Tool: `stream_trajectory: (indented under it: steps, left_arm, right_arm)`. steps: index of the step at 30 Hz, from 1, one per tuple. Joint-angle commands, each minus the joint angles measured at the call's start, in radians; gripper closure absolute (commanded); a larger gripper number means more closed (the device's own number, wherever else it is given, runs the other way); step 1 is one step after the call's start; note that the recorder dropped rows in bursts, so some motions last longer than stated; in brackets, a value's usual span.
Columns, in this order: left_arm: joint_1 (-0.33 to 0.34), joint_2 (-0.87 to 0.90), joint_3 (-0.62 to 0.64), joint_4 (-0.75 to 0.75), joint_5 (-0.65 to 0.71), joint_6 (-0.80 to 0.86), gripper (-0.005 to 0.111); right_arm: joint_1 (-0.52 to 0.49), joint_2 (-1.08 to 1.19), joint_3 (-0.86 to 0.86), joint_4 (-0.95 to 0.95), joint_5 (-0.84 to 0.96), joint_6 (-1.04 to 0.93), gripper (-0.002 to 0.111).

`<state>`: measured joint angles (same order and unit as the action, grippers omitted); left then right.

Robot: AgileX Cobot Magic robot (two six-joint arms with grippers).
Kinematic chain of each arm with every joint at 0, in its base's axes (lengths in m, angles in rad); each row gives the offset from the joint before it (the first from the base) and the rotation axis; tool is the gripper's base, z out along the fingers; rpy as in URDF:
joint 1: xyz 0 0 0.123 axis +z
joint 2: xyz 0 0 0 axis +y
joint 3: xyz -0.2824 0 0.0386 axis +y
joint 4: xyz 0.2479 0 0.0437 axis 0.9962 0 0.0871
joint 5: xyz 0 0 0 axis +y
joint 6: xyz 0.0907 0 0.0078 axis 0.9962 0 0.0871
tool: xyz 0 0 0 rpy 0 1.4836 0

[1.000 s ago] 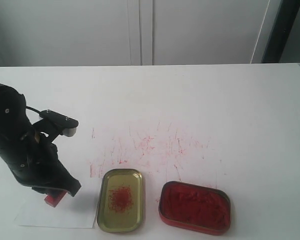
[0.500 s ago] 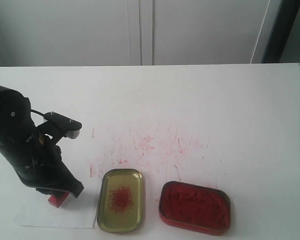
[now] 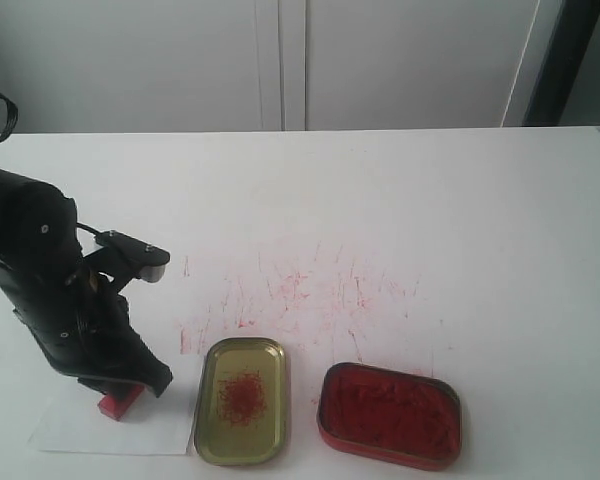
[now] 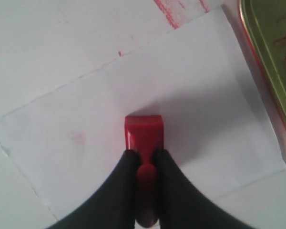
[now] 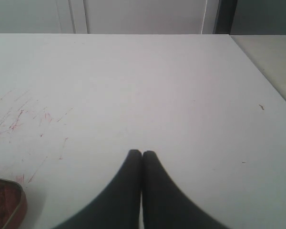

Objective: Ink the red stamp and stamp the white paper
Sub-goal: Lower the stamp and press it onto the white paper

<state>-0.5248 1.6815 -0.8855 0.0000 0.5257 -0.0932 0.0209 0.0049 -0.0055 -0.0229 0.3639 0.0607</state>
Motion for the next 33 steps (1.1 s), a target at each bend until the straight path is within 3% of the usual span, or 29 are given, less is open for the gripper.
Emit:
stream_trajectory:
  steps: [1, 33]
  left_arm:
    - [0.004, 0.065, 0.085, 0.0, -0.088, 0.003, 0.107]
    - [0.004, 0.063, 0.093, 0.0, -0.069, 0.003, 0.107]
  right_arm:
    - [0.002, -0.005, 0.005, -0.004, -0.015, 0.002, 0.108]
    - [0.002, -0.005, 0.005, -0.004, -0.015, 0.002, 0.108]
